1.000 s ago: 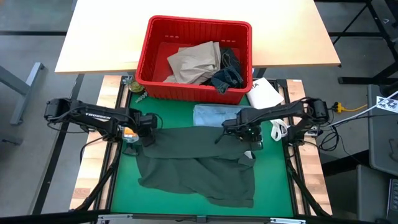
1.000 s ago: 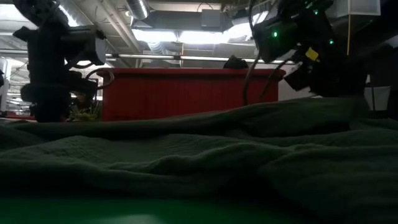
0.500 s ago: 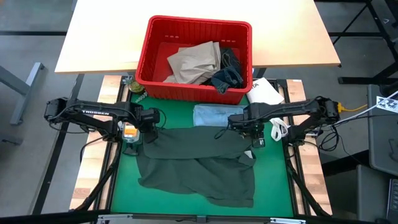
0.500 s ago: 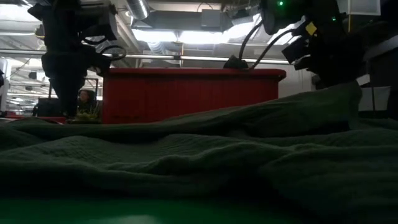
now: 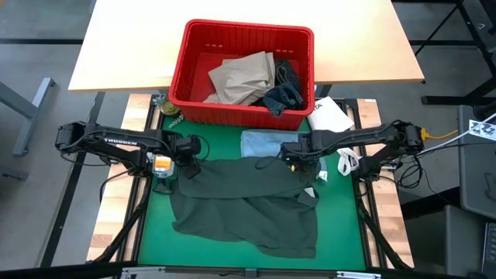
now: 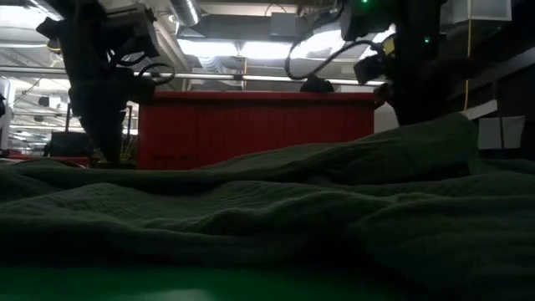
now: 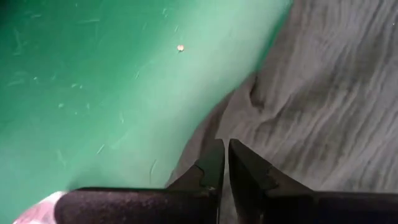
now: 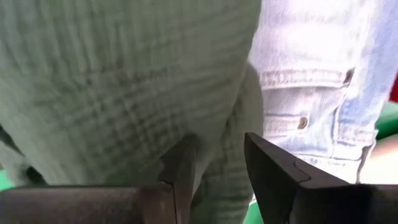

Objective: Fold Laundry from Bin
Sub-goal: Fold the green polo shirt

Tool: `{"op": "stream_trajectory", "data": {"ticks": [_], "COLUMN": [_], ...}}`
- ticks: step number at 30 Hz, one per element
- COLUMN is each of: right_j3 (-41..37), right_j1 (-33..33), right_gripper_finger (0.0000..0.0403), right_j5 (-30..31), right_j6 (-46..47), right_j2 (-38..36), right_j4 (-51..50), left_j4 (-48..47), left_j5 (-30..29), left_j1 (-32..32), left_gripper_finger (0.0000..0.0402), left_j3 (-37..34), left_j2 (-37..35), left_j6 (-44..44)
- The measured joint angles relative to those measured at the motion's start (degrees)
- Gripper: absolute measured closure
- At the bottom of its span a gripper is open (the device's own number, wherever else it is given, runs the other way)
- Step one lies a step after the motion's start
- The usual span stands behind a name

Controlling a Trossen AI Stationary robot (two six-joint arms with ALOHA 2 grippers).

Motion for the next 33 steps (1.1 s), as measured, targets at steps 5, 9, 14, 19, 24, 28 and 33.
{"op": "stream_trajectory", "data": {"ticks": [5, 9, 14, 19, 24, 28, 33], "right_j3": [-1.9, -2.5, -2.5, -2.5, -2.5, -2.5, -2.8], "right_j1": [0.0, 0.0, 0.0, 0.0, 0.0, 0.0, 0.0], "right_gripper_finger": [0.0265, 0.0265, 0.0265, 0.0265, 0.0265, 0.0265, 0.0265], "right_j5": [-1.6, -3.0, -3.5, -3.5, -3.5, -3.5, -3.5], "right_j6": [0.0, 0.0, 0.0, 0.0, 0.0, -0.1, 0.0], "right_j2": [0.0, 0.0, 0.0, 0.0, 0.0, 0.0, 0.0], "right_j4": [0.0, -0.1, 0.2, 0.3, 0.4, 0.4, 0.8], "left_j4": [0.1, 0.2, -0.7, -1.0, -1.1, -1.1, -0.9], "left_j5": [0.0, 0.0, 0.0, 0.0, 0.0, 0.0, 1.8], "left_j1": [0.0, 0.5, 2.2, 4.2, 5.4, 5.9, 6.6], "left_gripper_finger": [0.0378, 0.0349, 0.0297, 0.0264, 0.0265, 0.0276, 0.03], "left_j3": [-0.8, -0.8, -0.8, -0.8, -0.8, -0.8, -0.7], "left_j2": [0.0, 0.0, 0.4, 1.3, 4.9, 9.0, 12.7], "left_j6": [4.9, 6.7, 5.7, 5.6, 6.0, 6.1, 6.1]}}
